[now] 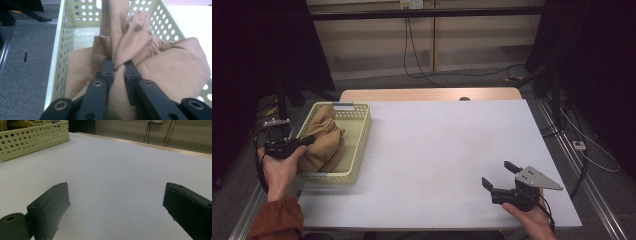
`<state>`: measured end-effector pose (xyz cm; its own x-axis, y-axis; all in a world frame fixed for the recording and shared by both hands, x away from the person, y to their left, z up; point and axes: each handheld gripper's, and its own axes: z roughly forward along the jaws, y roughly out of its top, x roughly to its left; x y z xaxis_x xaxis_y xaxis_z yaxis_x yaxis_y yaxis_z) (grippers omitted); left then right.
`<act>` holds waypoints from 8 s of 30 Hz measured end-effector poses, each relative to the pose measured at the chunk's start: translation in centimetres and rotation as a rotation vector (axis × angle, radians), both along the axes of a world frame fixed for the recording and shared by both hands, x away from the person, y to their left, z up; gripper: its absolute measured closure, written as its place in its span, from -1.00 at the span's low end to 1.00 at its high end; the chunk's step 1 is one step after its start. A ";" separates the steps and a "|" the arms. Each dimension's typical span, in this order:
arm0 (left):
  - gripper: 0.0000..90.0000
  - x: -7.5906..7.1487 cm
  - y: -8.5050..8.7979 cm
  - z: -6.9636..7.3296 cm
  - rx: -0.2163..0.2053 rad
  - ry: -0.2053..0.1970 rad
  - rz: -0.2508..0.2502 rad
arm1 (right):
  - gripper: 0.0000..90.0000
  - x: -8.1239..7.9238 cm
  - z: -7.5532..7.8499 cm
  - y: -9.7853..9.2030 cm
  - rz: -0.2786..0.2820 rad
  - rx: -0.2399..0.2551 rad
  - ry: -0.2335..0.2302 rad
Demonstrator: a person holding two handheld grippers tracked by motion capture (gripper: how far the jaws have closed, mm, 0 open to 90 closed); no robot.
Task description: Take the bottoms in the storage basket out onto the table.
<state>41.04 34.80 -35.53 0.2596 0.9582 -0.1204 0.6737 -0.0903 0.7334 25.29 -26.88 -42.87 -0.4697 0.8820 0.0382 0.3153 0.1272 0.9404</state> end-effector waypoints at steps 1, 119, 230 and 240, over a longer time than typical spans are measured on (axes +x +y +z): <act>0.84 -0.1 0.0 0.0 -0.004 -0.001 0.003 | -0.85 0.0 0.0 0.0 -0.001 0.000 -0.001; 0.84 -6.1 -6.9 8.3 -0.179 -0.624 -0.124 | -0.85 0.1 0.0 0.1 0.008 0.004 -0.004; 0.85 -1.2 -20.1 9.4 -0.236 -0.560 -0.465 | -0.85 0.0 0.0 0.0 0.014 0.007 -0.008; 0.85 -0.2 -22.1 9.0 -0.234 -0.548 -0.508 | -0.85 0.1 0.0 0.0 0.017 0.004 -0.006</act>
<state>40.87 12.66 -26.51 0.7404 0.6713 -0.0328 0.1278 -0.0927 0.9875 25.39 -26.84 -42.87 -0.4848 0.8738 0.0386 0.3073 0.1288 0.9429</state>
